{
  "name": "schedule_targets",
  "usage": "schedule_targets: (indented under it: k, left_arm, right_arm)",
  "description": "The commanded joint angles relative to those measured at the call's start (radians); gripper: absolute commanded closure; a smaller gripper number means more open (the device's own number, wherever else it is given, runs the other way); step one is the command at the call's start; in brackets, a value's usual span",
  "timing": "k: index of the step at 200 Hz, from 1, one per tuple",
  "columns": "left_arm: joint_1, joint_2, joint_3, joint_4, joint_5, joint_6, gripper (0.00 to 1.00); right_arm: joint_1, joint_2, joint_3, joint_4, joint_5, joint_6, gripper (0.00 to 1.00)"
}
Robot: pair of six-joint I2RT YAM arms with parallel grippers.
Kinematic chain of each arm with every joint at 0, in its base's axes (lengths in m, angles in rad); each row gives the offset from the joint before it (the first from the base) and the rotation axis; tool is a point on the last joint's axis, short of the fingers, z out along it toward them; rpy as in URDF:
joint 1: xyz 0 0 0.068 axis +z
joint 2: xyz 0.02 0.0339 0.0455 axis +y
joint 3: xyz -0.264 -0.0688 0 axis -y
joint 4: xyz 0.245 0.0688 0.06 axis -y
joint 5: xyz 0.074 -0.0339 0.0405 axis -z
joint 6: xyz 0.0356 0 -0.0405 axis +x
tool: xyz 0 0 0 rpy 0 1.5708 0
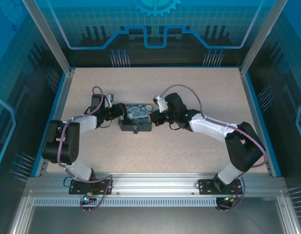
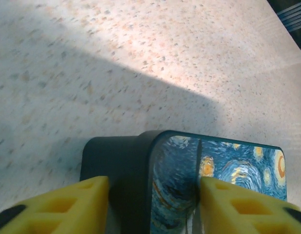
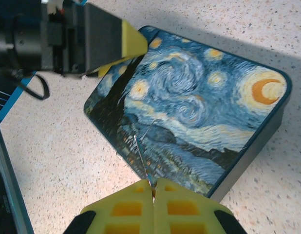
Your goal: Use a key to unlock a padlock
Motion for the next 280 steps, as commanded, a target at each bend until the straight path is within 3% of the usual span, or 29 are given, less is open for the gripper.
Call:
schedule_targets:
  k: [1,62,110,141,175,222,280]
  left_arm:
    - [-0.027,0.075,0.049,-0.021,0.035,0.068,0.56]
    - [-0.177,0.149,0.176,-0.095,0.040,0.177,0.53]
    - [-0.248,0.171,0.283,-0.187,0.048,0.262,0.41]
    - [-0.244,0.071,0.283,-0.214,0.006,0.277,0.30]
    - [-0.203,-0.125,0.186,-0.215,-0.027,0.269,0.23]
    - [-0.180,-0.385,-0.063,-0.187,0.077,0.215,0.23]
    - [-0.209,-0.483,-0.320,-0.017,0.148,0.117,0.25]
  right_arm:
    - [-0.007,-0.058,-0.034,-0.029,0.013,-0.031,1.00]
    - [-0.012,-0.124,-0.107,-0.044,0.015,-0.016,1.00]
    - [-0.023,-0.130,-0.146,-0.034,0.043,-0.001,1.00]
    - [-0.036,-0.111,-0.139,-0.038,0.042,0.026,1.00]
    - [-0.041,-0.075,-0.122,-0.054,0.056,0.049,1.00]
    - [-0.050,-0.032,-0.084,-0.093,0.068,0.074,1.00]
    - [-0.064,-0.013,-0.081,-0.092,0.033,0.092,1.00]
